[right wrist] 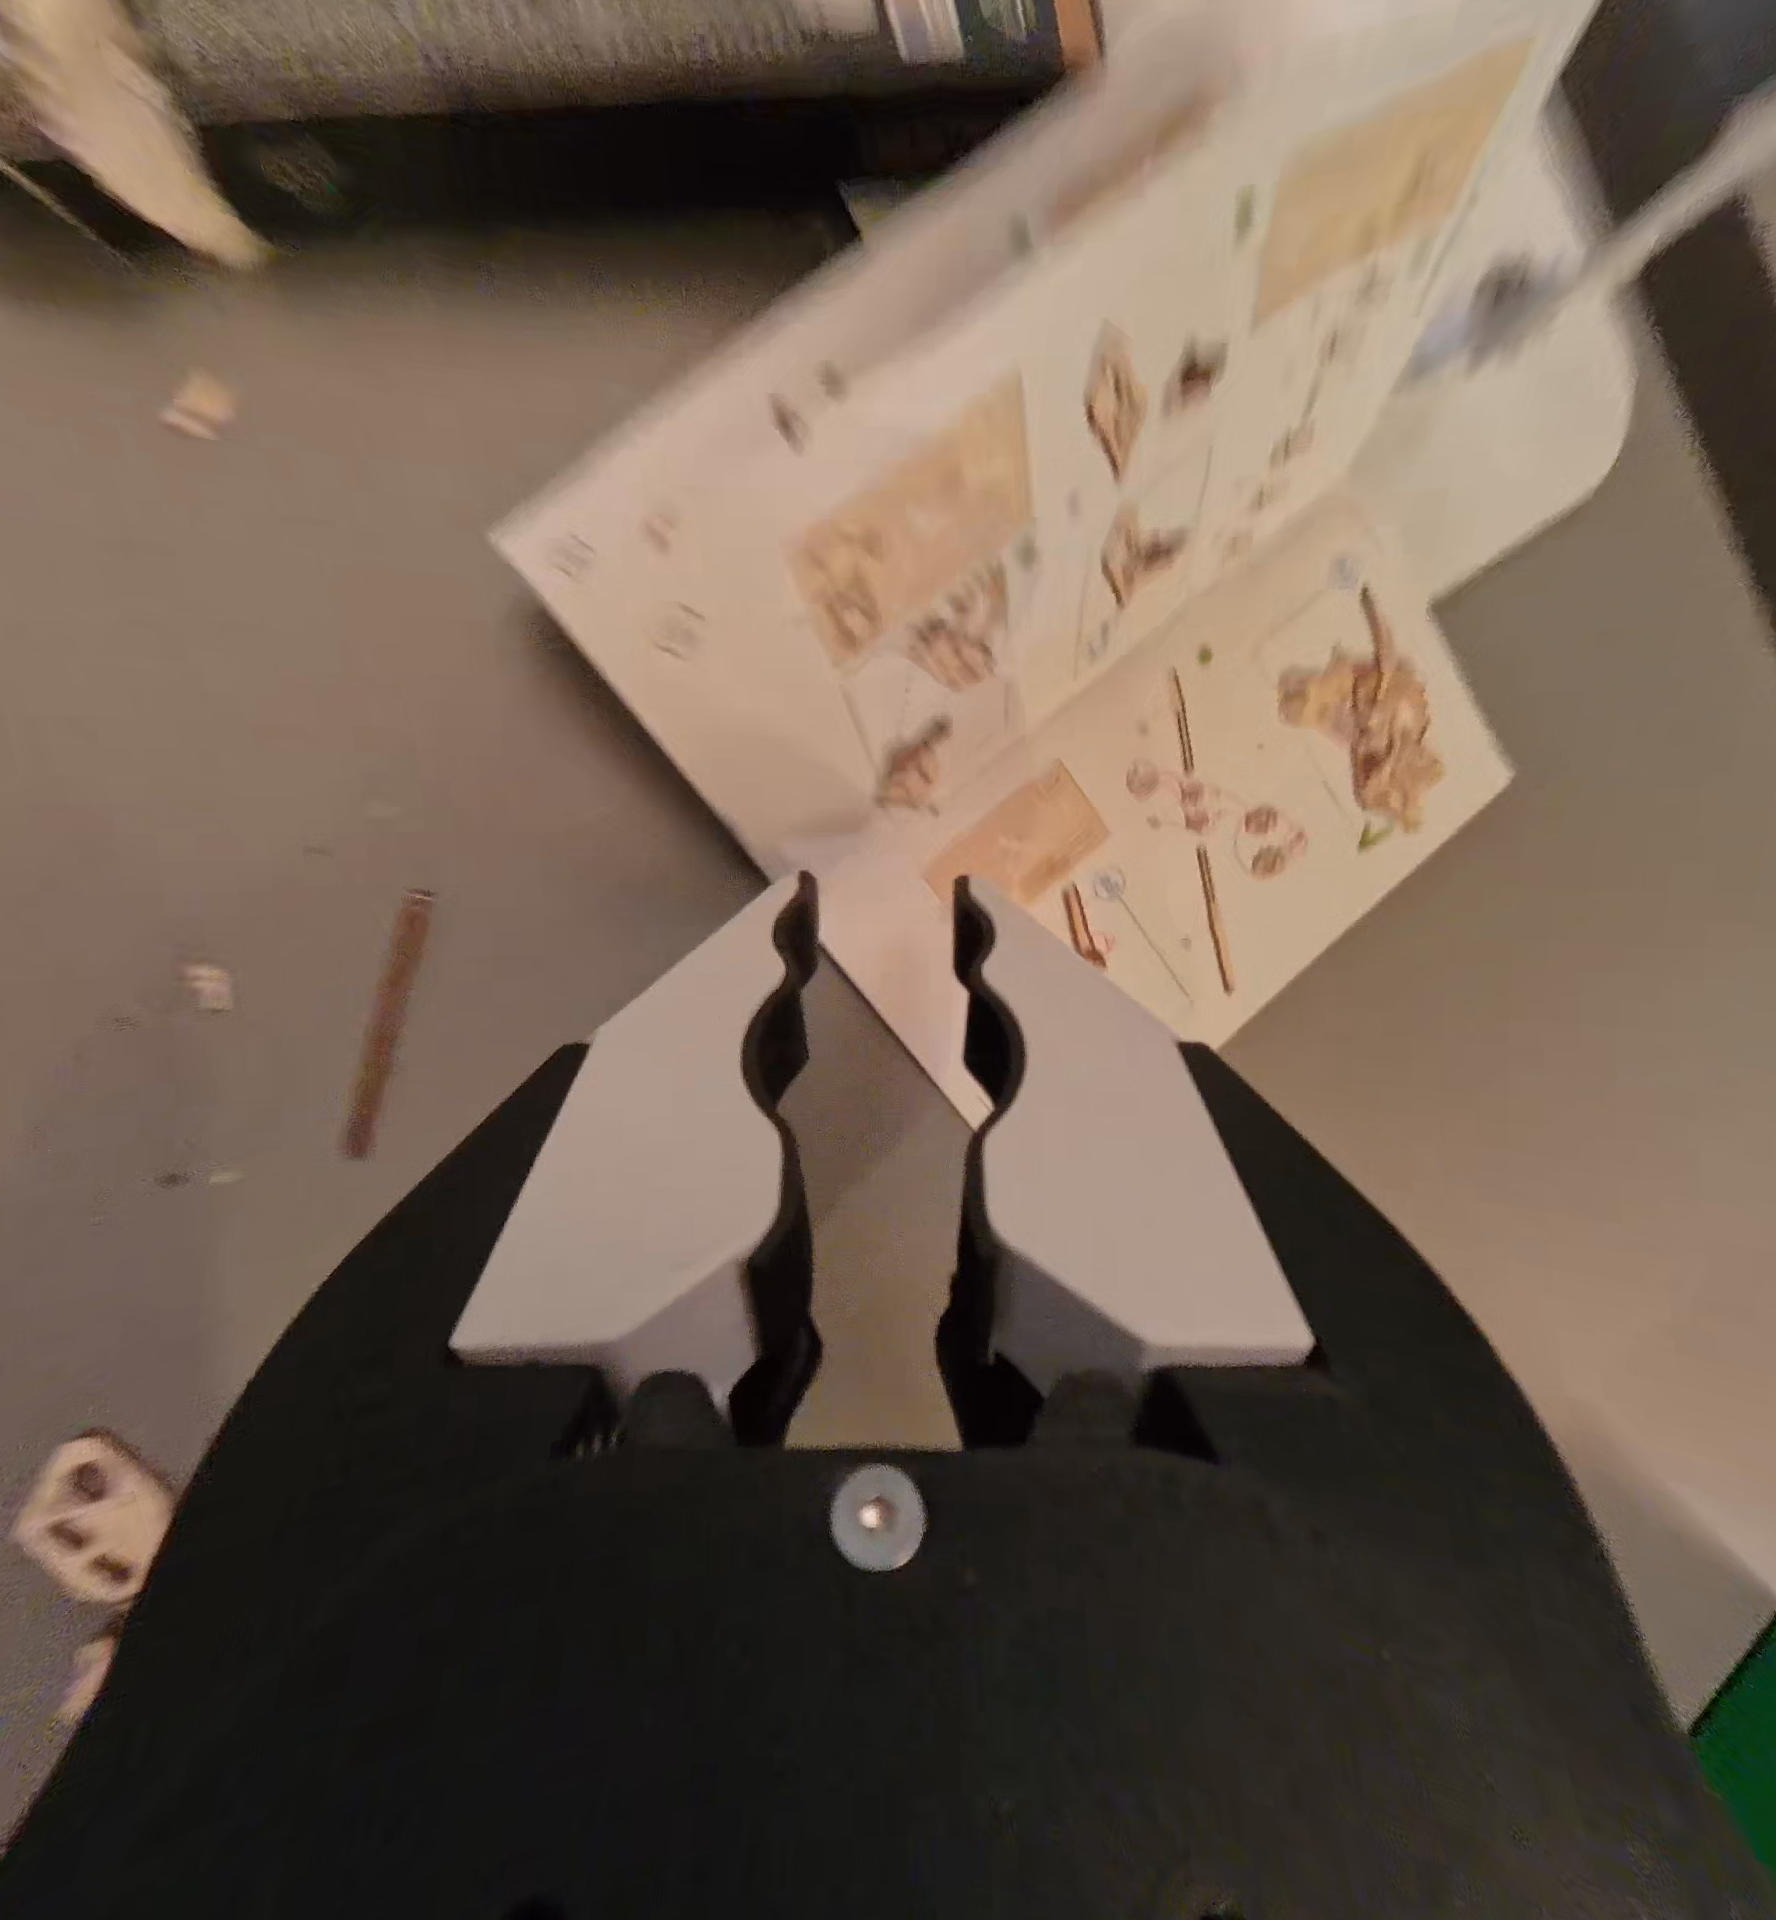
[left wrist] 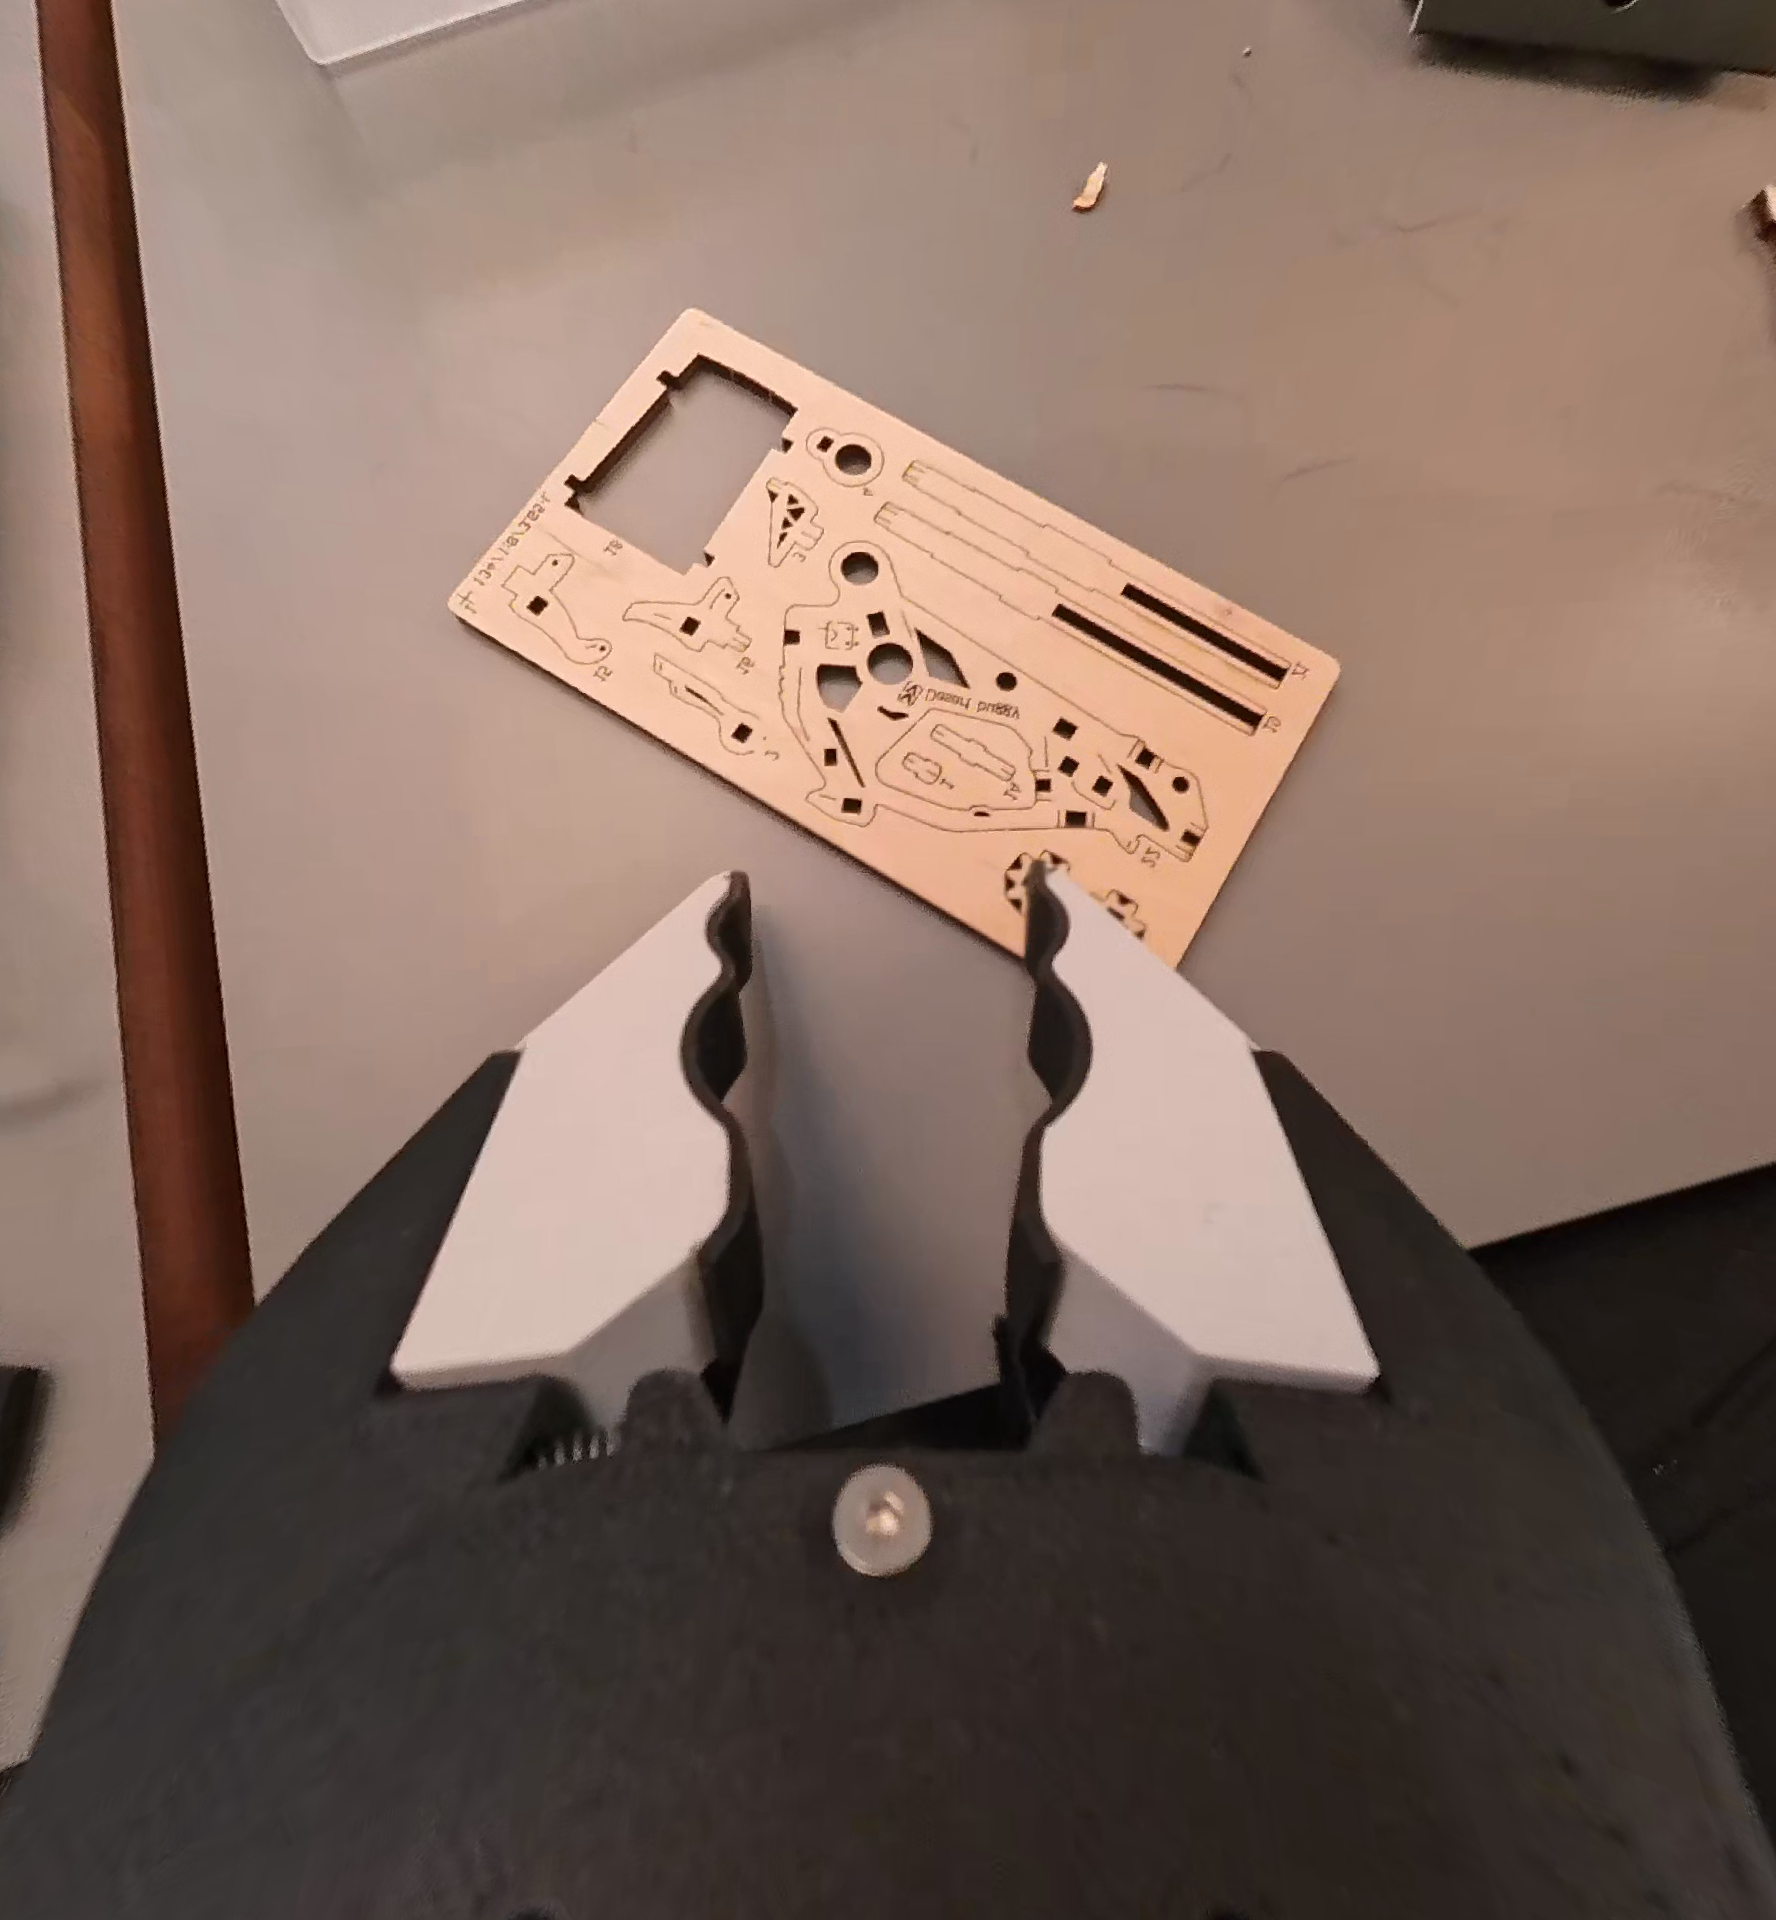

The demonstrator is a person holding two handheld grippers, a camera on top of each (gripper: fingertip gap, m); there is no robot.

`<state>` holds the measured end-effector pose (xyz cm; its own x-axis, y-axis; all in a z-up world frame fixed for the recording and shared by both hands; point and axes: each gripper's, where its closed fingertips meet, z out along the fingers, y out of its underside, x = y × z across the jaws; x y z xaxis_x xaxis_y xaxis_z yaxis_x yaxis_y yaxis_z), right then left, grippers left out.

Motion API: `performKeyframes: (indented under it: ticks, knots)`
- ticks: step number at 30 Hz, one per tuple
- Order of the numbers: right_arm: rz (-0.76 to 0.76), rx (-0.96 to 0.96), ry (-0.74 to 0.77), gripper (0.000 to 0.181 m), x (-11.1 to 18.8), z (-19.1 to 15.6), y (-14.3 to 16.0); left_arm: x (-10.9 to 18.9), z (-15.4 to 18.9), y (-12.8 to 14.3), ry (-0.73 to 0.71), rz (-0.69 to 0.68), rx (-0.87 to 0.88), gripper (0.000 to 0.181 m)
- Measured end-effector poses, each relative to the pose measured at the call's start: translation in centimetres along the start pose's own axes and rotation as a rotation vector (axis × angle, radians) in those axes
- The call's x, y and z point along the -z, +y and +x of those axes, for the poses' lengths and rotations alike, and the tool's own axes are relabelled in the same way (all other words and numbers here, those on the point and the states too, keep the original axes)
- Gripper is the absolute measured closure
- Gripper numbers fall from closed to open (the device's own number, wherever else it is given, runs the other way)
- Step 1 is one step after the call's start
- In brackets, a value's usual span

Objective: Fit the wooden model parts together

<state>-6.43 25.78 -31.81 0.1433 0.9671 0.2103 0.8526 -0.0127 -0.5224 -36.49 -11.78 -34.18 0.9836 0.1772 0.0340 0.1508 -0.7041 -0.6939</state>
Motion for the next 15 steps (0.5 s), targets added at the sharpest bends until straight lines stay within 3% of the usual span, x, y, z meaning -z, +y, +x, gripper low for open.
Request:
performKeyframes:
  ticks: [2,4,6,9,11,15]
  knots:
    - [0.123,0.037,-0.041,0.166,2.4,-3.2,-3.8,-0.3,0.2,-0.1,0.012,-0.009,0.015,0.127]
    - [0.217,0.022,-0.252,0.166,3.8,-9.8,-8.2,-0.7,0.8,-0.1,0.043,-0.013,0.061,0.124]
    - [0.248,0.008,-0.471,0.150,3.7,-17.3,-12.0,-0.9,1.2,-0.4,0.060,0.004,0.114,0.122]
    - [0.173,0.042,-0.602,0.127,0.4,-25.0,-15.6,-1.0,1.5,-0.9,0.071,0.015,0.178,0.121]
    - [0.164,0.002,-0.723,0.138,-1.5,-29.1,-18.1,-1.0,1.8,-1.4,0.093,0.036,0.250,0.122]
    - [0.030,0.032,-0.796,0.146,-5.6,-34.4,-18.4,-1.0,2.7,-2.5,0.178,0.078,0.373,0.129]
